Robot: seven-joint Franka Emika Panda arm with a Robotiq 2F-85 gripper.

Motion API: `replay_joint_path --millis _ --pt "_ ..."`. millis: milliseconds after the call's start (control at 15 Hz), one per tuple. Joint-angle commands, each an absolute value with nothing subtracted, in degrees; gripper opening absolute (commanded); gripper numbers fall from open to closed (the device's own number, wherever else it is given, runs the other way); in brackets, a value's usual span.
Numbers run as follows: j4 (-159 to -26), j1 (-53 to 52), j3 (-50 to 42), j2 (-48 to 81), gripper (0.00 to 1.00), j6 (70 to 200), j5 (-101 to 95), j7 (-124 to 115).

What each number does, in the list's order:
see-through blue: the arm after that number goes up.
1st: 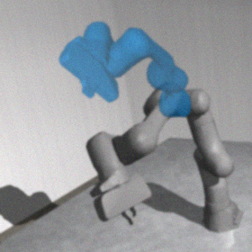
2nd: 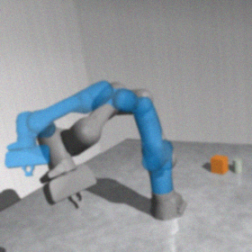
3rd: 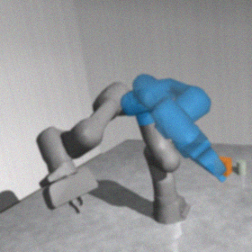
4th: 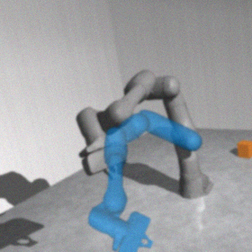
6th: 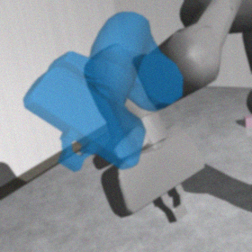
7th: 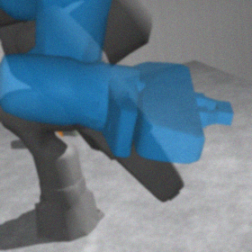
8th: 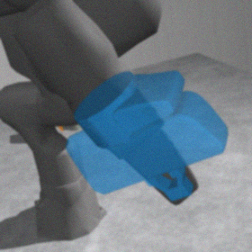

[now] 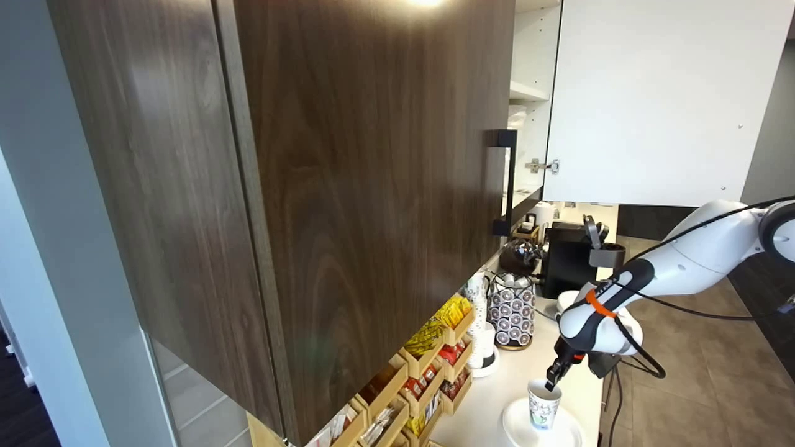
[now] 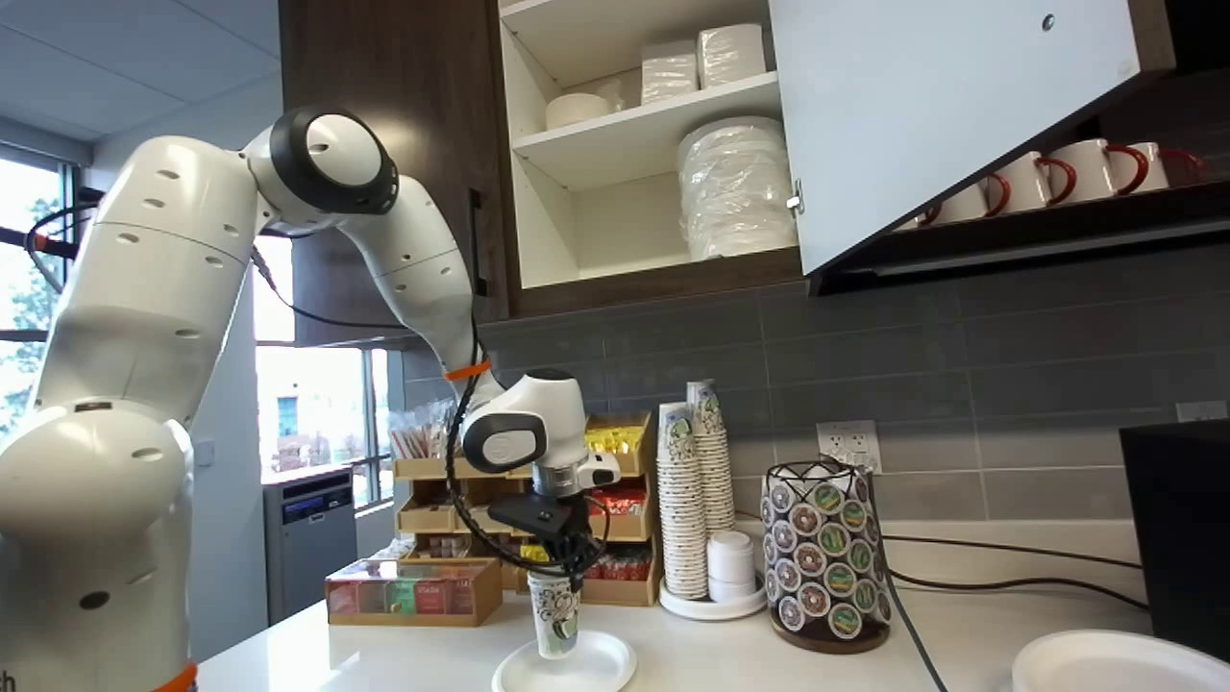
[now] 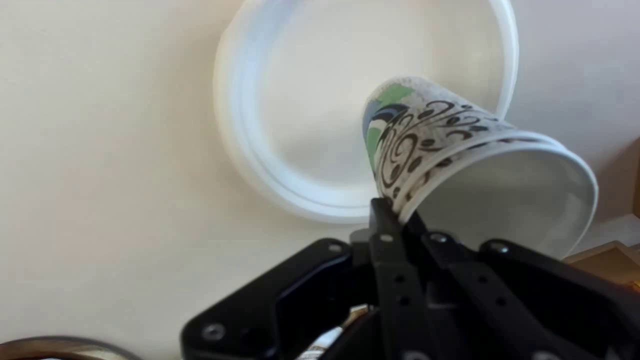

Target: Put the cup on the plate then put the plate in the cupboard

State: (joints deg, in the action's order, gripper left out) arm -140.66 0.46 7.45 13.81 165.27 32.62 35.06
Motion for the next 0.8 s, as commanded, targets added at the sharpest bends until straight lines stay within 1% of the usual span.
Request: replay_joint_path --millis 0,733 --pt "-141.2 3.2 10.0 14.7 0.01 167.0 37.6 41.2" --pt "-141.8 3.2 9.6 17.5 0.01 169.9 36.7 43.6"
